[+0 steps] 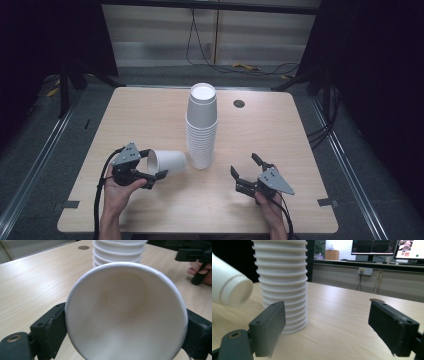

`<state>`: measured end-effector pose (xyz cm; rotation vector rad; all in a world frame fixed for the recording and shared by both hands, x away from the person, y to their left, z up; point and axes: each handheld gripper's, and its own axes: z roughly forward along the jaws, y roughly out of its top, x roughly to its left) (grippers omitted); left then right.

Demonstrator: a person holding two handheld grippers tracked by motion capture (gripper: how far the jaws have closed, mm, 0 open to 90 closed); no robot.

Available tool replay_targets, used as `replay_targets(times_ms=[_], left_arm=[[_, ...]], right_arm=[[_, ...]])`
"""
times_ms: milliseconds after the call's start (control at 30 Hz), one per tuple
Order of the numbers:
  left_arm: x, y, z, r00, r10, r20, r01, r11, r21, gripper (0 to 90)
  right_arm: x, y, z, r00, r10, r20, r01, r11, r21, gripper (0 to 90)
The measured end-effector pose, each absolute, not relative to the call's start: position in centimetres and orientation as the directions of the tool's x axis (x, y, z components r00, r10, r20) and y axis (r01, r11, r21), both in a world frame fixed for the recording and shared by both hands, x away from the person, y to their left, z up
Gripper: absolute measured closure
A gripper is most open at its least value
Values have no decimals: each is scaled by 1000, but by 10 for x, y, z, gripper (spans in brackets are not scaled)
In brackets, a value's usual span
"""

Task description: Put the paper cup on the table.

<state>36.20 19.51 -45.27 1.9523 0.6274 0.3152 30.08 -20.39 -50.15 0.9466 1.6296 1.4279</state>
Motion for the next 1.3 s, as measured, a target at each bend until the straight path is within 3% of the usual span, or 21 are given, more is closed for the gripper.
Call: replay_targets(times_ms=[233,533,1000,1300], left_arm=[[371,196,-450,830,552,-84,317,-343,884,95],[388,192,-435,830,556,-43,327,-423,845,95],[411,196,-406,829,559,17,371,-572,732,94],[427,188,-404,834,550,49,419,-689,591,93]], right_arm=[[301,-203,-503,-433,899,-68,55,102,993,137],[297,-206,-504,-384,922,-42,41,63,997,137],[294,-209,-506,-353,936,-12,14,19,1000,142],[294,-209,-506,-359,933,-12,14,18,1000,142]])
